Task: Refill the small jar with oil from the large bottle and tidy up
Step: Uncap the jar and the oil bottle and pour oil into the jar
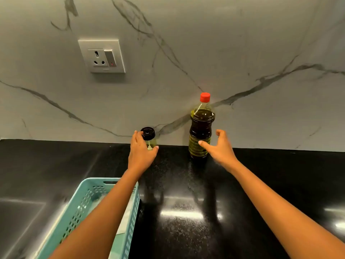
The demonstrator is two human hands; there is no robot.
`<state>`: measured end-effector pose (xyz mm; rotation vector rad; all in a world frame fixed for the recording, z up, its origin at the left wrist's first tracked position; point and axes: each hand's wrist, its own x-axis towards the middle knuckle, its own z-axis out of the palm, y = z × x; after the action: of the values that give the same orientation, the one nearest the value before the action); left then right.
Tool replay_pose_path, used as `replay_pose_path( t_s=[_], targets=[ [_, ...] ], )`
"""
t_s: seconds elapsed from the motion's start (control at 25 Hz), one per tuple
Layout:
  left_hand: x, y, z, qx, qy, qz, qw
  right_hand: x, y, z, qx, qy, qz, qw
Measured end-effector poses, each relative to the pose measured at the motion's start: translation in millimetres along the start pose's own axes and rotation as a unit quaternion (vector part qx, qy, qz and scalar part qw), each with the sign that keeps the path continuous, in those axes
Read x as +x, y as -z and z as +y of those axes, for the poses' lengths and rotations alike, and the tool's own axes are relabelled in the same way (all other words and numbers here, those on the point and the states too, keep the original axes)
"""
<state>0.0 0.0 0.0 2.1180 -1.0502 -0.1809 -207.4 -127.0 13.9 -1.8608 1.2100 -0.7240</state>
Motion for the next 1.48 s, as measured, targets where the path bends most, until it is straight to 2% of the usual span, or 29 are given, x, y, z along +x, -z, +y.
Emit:
replay_pose_path(
  t_s=[0.28, 0.64, 0.84, 0.96, 1.2, 1.48],
  targets=[
    [31, -35, -25, -0.045, 0.064, 0.003, 0.997, 52, -45, 8, 0.090, -0.005, 0.082, 0.993],
    [80, -58, -30, -0.119, 0.161, 0.044, 0.979, 75, -62, 7, 0.104, 0.008, 0.178, 0.978],
    [89, -65, -31, -0.203, 0.245, 0.108, 0.942, 79, -62, 7, 0.100, 0.017, 0.186, 0.977],
    [83, -66, -32, -0.180, 0.222, 0.116, 0.951, 81, -59, 7, 0.100, 0.013, 0.176, 0.979],
    [52, -57, -16, -0.149, 0.126, 0.083, 0.977, 49, -48, 3, 0.120, 0.025, 0.184, 0.975],
    [-64, -26, 11, -0.142, 0.088, 0.078, 0.983, -53, -10, 6, 0.134, 0.019, 0.191, 0.972]
  ],
)
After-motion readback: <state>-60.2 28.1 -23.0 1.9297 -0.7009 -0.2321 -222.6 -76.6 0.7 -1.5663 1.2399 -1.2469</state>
